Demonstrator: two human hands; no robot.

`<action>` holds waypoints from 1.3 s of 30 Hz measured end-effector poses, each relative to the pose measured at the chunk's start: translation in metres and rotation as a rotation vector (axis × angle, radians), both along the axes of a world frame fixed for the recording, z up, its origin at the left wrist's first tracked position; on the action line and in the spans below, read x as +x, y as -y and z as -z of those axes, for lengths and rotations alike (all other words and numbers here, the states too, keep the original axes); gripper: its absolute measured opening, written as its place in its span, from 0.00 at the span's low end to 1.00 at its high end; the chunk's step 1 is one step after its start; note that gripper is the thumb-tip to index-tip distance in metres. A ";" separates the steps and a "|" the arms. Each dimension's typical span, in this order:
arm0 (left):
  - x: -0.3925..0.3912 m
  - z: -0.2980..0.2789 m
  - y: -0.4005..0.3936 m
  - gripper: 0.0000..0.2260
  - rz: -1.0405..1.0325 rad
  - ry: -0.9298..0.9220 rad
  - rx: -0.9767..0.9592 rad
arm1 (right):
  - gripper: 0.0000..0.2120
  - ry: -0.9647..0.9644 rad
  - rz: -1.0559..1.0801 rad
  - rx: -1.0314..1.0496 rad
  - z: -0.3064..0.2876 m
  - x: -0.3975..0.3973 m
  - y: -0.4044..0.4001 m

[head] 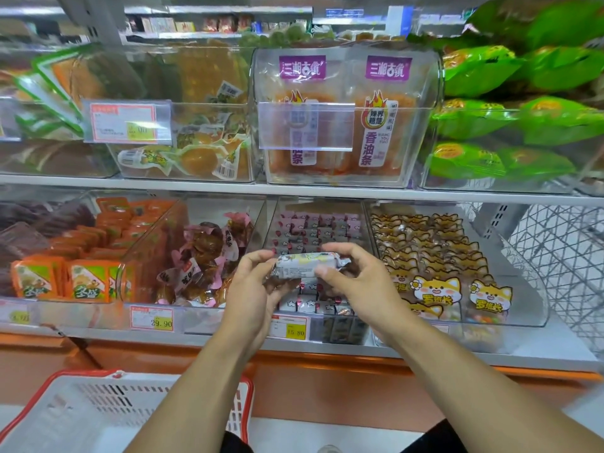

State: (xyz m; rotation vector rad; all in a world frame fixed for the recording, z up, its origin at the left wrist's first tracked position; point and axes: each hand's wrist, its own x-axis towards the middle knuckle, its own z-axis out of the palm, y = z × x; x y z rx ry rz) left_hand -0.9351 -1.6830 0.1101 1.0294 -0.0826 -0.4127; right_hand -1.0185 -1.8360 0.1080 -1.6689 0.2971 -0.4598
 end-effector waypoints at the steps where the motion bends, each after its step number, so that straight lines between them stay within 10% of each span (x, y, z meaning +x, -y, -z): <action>1: 0.000 0.000 0.000 0.06 0.011 0.030 0.026 | 0.15 -0.010 0.022 0.008 0.001 0.001 0.000; 19: -0.002 0.007 0.001 0.24 0.044 0.134 0.181 | 0.17 0.059 -0.137 0.191 -0.002 0.003 0.005; 39: -0.005 0.005 0.000 0.20 0.029 0.235 0.156 | 0.22 -0.033 -0.036 0.221 -0.006 0.005 0.008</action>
